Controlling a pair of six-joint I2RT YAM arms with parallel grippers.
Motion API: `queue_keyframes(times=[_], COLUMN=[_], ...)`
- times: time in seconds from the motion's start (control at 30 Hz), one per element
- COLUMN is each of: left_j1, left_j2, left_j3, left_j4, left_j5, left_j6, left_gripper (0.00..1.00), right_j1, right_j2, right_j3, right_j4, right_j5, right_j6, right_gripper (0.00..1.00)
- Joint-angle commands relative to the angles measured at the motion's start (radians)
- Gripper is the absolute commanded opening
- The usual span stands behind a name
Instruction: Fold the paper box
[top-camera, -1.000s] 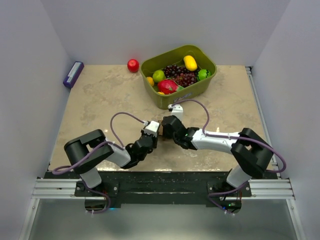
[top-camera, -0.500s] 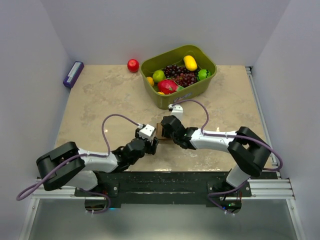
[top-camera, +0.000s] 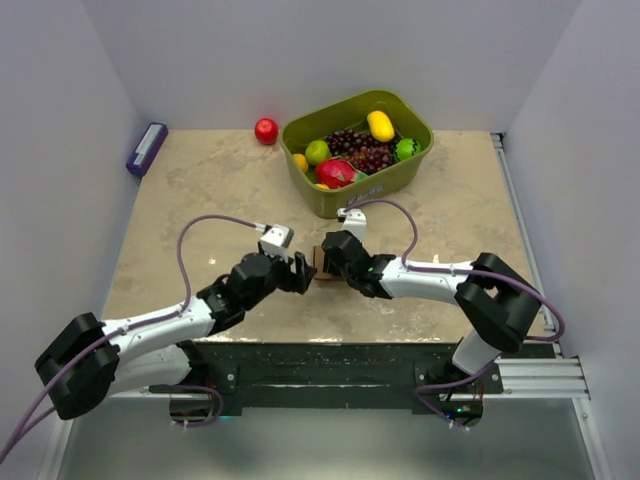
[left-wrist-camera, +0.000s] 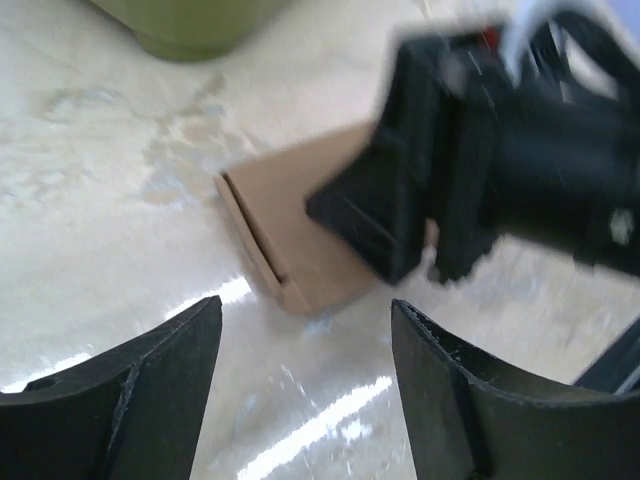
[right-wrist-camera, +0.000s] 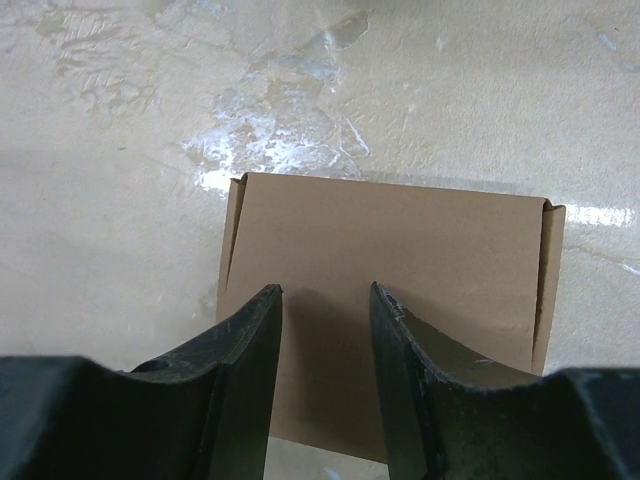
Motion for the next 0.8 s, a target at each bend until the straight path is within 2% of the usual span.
queue_keyframes(times=[0.0, 0.17, 0.27, 0.53, 0.7, 0.77], left_j1=[0.155, 0.218, 0.262, 0.299, 0.301, 0.301], left_j2=[0.020, 0.254, 0.360, 0.514, 0.575, 0.590], left_j3=[0.054, 0.156, 0.159, 0.216, 0.217, 0.214], left_j4=[0.028, 0.057, 0.146, 0.238, 0.247, 0.235], left_j5=[0.169, 0.297, 0.392, 0.450, 0.469, 0.466], left_j6=[-0.099, -0.111, -0.157, -0.174, -0.166, -0.148], left_gripper=[0.72, 0.72, 0.70, 0.67, 0.60, 0.56], right_j1=[-0.004, -0.007, -0.007, -0.009, -0.019, -0.065], right_j2=[-0.036, -0.040, -0.049, -0.059, -0.072, -0.090], right_j3=[0.000, 0.000, -0.006, -0.011, 0.005, 0.014], right_j4=[-0.012, -0.023, -0.021, -0.024, -0.047, -0.051], right_j5=[0.003, 0.003, 0.001, 0.001, -0.023, -0.077], right_j6=[0.000, 0.000, 0.000, -0.005, -0.025, -0.039], right_gripper=[0.45, 0.45, 0.45, 0.45, 0.52, 0.54])
